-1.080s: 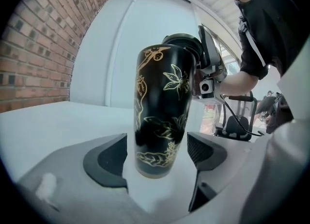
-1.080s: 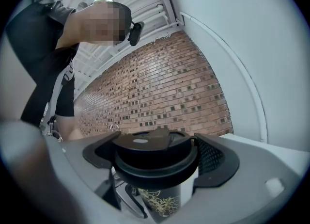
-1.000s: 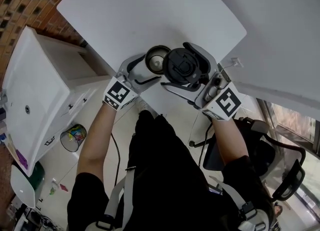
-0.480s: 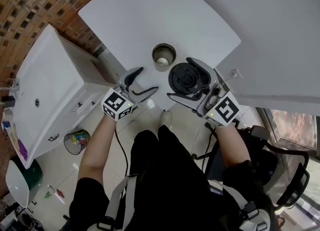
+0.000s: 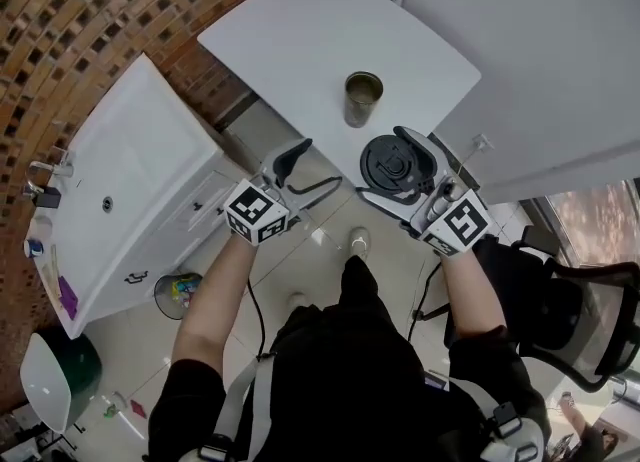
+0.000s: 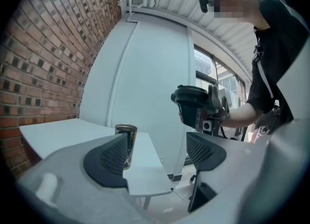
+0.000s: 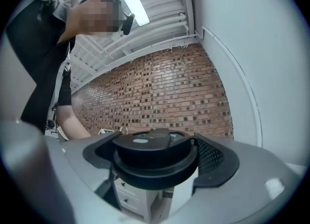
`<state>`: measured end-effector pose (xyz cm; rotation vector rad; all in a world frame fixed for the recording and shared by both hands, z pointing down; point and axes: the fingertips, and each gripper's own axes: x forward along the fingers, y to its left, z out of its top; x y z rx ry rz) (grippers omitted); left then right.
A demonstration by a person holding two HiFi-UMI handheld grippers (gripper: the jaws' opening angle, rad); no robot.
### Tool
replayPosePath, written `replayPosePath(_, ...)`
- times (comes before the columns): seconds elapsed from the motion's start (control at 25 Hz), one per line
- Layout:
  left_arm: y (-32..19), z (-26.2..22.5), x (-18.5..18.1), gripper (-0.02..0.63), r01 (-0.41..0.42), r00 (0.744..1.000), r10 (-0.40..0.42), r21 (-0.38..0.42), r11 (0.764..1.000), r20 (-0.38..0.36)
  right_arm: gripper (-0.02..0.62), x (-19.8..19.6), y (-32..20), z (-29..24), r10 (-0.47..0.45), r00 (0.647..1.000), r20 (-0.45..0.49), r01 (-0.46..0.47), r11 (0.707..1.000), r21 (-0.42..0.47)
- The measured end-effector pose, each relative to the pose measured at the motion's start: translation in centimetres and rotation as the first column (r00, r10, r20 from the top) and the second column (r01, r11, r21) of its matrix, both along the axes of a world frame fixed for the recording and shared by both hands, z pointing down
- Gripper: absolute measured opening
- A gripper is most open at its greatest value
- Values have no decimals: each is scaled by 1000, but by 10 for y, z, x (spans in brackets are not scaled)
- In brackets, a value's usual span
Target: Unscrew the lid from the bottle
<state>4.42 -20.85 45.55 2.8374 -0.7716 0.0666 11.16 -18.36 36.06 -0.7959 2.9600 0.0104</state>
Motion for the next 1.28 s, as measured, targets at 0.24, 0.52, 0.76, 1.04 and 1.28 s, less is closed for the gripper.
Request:
replayPosePath(0.24, 93, -21, -49, 383, -87, 996, 87, 12, 996, 38, 472, -61, 92, -20, 14, 999, -47, -11, 999, 49)
replayPosePath(0.52, 169, -63, -100, 198, -98, 995, 98, 77, 992, 1, 472, -82, 180, -41, 100, 994, -44, -98, 995, 34)
replayPosePath(0.76, 202, -92, -130, 2, -48, 998, 53, 107, 993, -41, 472, -88, 229, -47, 146, 985, -97, -145, 989, 11)
replayPosePath(1.04, 230, -109, -119, 2, -86, 995, 90, 118, 989, -30, 474, -76, 251, -69, 165, 984, -62, -164, 986, 23)
replayPosePath(1.28, 239, -122, -105, 2, -76, 997, 80, 128, 989, -22, 474, -31, 267, -79, 195, 979, -60, -194, 981, 17)
